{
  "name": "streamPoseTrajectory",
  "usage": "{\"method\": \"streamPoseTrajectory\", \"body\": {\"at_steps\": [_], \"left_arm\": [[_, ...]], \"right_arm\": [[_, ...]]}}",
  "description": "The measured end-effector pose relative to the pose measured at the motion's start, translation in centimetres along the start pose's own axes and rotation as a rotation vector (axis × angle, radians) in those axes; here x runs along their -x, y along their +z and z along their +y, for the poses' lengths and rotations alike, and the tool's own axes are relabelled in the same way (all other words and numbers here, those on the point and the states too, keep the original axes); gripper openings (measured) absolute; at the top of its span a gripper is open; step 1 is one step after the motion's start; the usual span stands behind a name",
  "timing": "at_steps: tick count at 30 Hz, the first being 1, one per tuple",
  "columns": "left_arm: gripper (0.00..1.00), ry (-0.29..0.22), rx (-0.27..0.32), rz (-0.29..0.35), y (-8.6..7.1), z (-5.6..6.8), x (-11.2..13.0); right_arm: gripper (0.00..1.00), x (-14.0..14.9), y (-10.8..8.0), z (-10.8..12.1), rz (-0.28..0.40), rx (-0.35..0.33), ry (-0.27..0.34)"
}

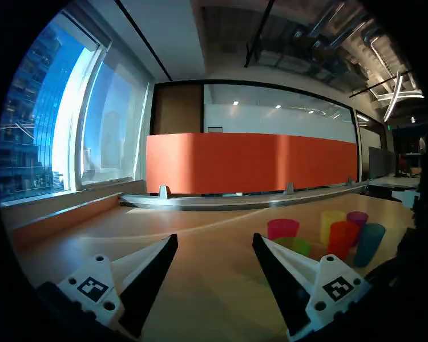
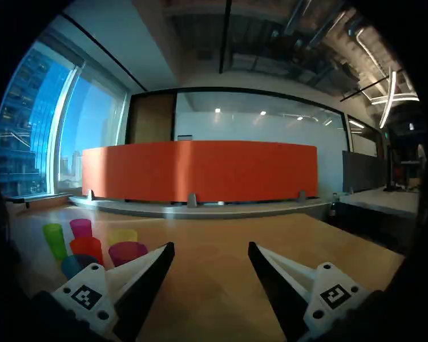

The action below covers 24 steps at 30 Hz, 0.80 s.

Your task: Pour water

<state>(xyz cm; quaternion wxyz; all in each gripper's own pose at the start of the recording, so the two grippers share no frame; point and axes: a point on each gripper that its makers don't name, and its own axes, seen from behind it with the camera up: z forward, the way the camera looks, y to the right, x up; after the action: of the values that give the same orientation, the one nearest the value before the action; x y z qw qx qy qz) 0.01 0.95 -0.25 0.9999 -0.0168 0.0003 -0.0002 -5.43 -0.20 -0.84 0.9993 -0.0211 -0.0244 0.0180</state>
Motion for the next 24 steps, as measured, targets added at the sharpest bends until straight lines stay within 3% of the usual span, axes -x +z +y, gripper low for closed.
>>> {"method": "streamPoseTrajectory", "body": {"at_steps": [24], "left_arm": [[0.98,0.000,0.000,0.000,-0.02,-0.02,0.01]], "right_arm": [[1.00,0.11,0.04,0.07,-0.001,0.000,0.000]]}}
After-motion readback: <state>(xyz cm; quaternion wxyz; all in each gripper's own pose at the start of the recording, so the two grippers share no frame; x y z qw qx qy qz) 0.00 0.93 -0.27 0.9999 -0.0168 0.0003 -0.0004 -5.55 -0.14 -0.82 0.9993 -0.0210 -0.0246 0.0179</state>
